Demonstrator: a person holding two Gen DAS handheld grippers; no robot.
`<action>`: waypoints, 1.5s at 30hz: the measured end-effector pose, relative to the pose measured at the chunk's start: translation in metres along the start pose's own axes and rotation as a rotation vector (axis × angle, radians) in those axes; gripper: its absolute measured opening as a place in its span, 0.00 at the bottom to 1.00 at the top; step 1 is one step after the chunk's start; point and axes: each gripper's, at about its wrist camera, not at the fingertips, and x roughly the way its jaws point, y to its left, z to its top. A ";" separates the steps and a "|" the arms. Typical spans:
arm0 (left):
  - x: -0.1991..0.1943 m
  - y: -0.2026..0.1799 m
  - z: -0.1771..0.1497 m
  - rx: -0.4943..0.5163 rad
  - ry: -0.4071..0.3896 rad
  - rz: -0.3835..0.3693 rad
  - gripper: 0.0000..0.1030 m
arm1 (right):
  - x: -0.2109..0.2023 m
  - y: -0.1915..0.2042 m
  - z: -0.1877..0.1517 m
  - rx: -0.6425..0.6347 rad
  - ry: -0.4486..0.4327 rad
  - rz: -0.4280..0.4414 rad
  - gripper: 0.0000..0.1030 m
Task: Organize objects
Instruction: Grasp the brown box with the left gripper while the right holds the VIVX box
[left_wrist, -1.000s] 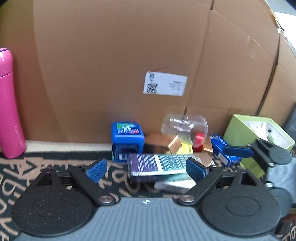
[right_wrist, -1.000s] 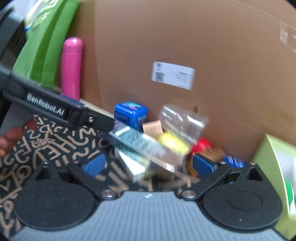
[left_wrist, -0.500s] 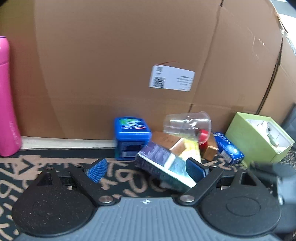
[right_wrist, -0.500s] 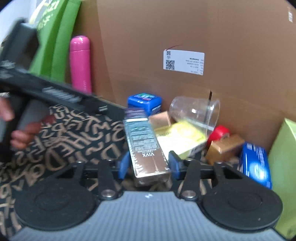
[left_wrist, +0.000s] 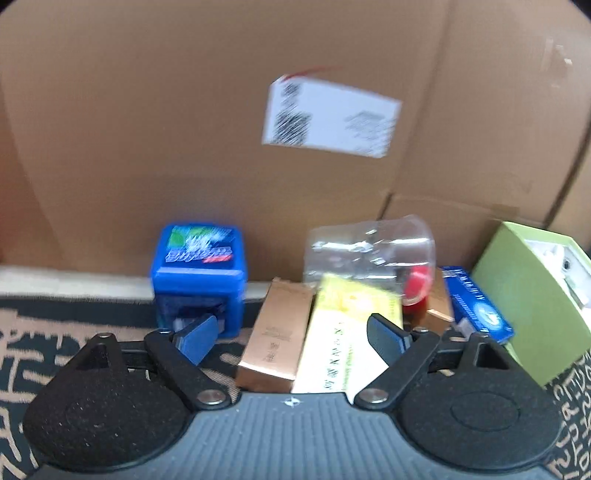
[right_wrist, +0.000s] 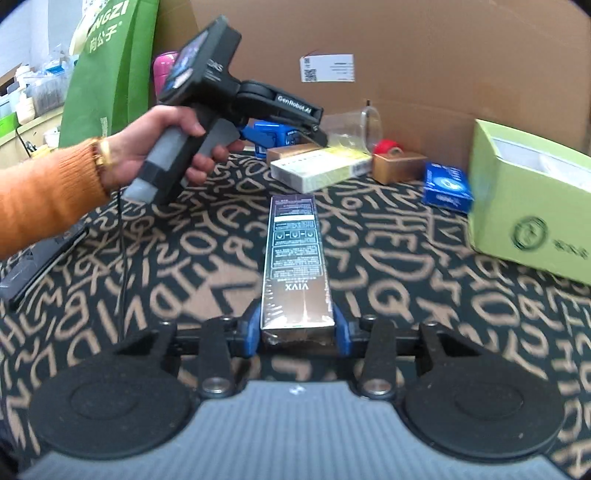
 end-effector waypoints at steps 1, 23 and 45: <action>0.003 0.004 -0.001 -0.010 0.012 0.008 0.81 | -0.003 -0.001 -0.001 0.004 0.003 0.000 0.39; -0.041 -0.018 -0.048 0.239 0.031 0.069 0.31 | 0.010 -0.003 0.017 0.098 -0.049 -0.005 0.37; -0.098 -0.044 -0.107 0.302 0.107 0.050 0.65 | -0.008 0.013 -0.005 0.017 0.011 -0.043 0.42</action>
